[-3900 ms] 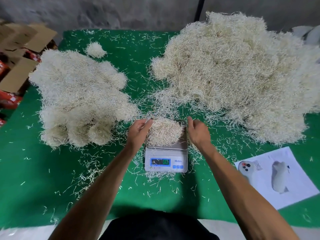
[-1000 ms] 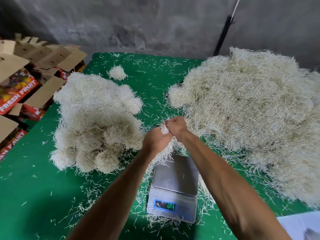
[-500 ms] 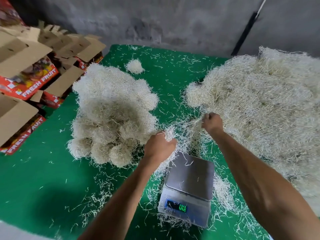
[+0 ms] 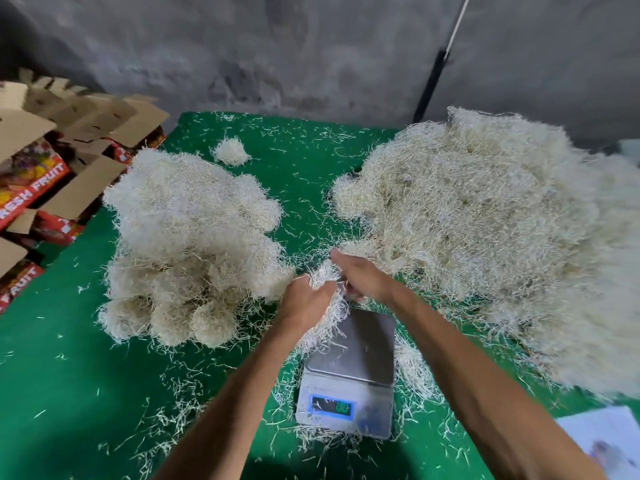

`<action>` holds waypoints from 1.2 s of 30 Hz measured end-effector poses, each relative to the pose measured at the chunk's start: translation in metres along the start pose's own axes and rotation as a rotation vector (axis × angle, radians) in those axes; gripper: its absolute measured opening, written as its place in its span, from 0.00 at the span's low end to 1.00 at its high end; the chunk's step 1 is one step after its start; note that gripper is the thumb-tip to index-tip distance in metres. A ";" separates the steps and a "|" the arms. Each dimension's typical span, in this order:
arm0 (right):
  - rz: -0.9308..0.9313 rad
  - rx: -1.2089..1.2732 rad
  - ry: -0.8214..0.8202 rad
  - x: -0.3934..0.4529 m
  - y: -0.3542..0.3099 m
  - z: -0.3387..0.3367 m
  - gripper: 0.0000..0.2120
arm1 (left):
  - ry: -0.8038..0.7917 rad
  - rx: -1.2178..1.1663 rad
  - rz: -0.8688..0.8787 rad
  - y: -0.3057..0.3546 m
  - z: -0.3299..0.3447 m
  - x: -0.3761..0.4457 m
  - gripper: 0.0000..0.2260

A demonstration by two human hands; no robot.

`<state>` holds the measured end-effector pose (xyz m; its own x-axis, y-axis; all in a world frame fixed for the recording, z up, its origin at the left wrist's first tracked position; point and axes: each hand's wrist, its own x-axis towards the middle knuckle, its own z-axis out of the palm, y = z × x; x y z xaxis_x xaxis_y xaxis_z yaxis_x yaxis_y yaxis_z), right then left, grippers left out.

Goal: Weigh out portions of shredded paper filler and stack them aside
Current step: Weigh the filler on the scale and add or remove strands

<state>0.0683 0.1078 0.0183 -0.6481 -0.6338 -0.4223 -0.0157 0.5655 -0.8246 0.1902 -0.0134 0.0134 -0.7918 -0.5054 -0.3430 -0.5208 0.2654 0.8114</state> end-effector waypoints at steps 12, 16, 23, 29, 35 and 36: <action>0.223 0.126 0.599 -0.013 0.027 -0.042 0.18 | -0.024 -0.129 -0.028 -0.004 -0.014 -0.060 0.39; 0.114 0.283 0.637 -0.021 0.027 -0.071 0.19 | 0.005 -0.186 -0.070 -0.019 -0.017 -0.062 0.38; 0.032 0.034 0.392 -0.050 0.043 -0.044 0.22 | 0.038 -0.236 -0.094 -0.033 -0.002 -0.062 0.39; -0.096 0.188 0.027 -0.071 0.043 0.028 0.25 | -0.013 -0.117 -0.053 -0.016 0.009 -0.042 0.39; 0.044 0.287 0.451 -0.061 0.043 0.025 0.27 | -0.056 -0.104 -0.025 -0.007 -0.010 -0.022 0.41; 0.072 0.404 0.560 -0.059 0.044 0.010 0.23 | -0.055 -0.086 -0.030 -0.013 -0.015 -0.023 0.41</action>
<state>0.1139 0.1647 0.0030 -0.9338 -0.1725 -0.3134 0.2570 0.2861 -0.9231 0.2194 -0.0174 0.0179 -0.7938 -0.4656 -0.3913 -0.5172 0.1782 0.8371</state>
